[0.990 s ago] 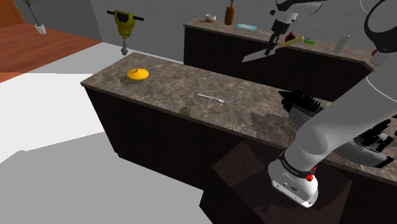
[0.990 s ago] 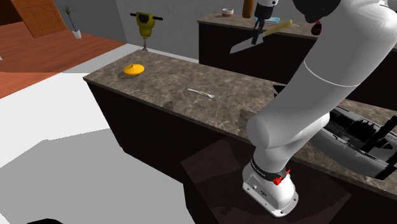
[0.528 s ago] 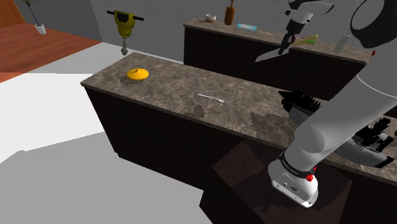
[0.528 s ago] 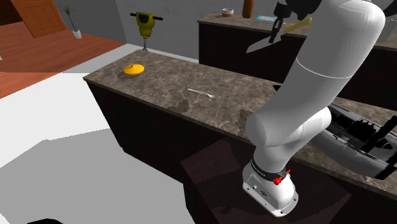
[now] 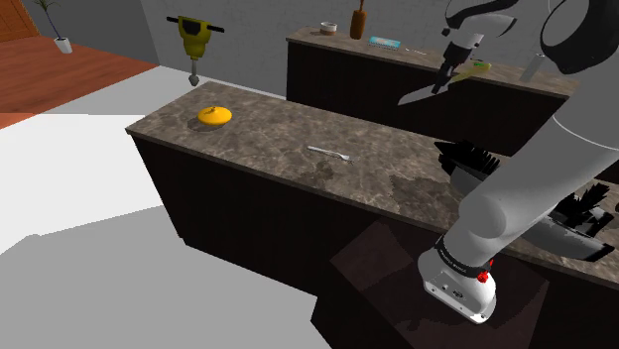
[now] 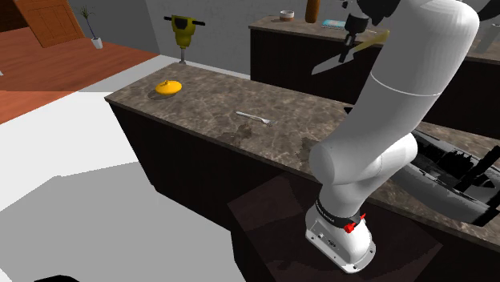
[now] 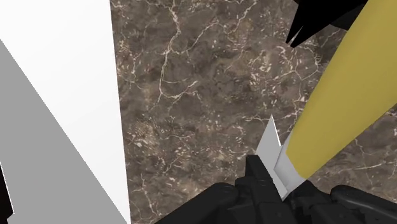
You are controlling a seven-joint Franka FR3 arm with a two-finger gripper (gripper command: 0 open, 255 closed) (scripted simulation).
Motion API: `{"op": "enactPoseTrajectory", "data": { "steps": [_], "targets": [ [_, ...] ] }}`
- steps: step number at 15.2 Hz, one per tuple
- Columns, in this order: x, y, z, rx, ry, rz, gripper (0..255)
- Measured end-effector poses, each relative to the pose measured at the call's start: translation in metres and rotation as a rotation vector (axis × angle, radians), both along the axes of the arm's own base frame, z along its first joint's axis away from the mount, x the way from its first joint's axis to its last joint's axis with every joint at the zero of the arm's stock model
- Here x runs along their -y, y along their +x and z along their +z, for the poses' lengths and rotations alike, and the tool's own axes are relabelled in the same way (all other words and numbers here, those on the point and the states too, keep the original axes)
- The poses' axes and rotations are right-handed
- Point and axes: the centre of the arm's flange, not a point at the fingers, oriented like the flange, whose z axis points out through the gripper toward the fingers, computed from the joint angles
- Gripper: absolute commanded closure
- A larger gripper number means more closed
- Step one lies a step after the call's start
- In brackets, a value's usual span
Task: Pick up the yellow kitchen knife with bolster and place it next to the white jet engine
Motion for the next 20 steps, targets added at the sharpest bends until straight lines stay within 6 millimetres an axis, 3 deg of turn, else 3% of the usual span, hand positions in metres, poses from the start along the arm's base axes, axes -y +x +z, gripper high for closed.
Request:
{"op": "enactPoseTrajectory", "data": {
  "steps": [20],
  "targets": [
    [-0.001,-0.001,-0.106,0.000,0.000,0.000,255]
  ]
}}
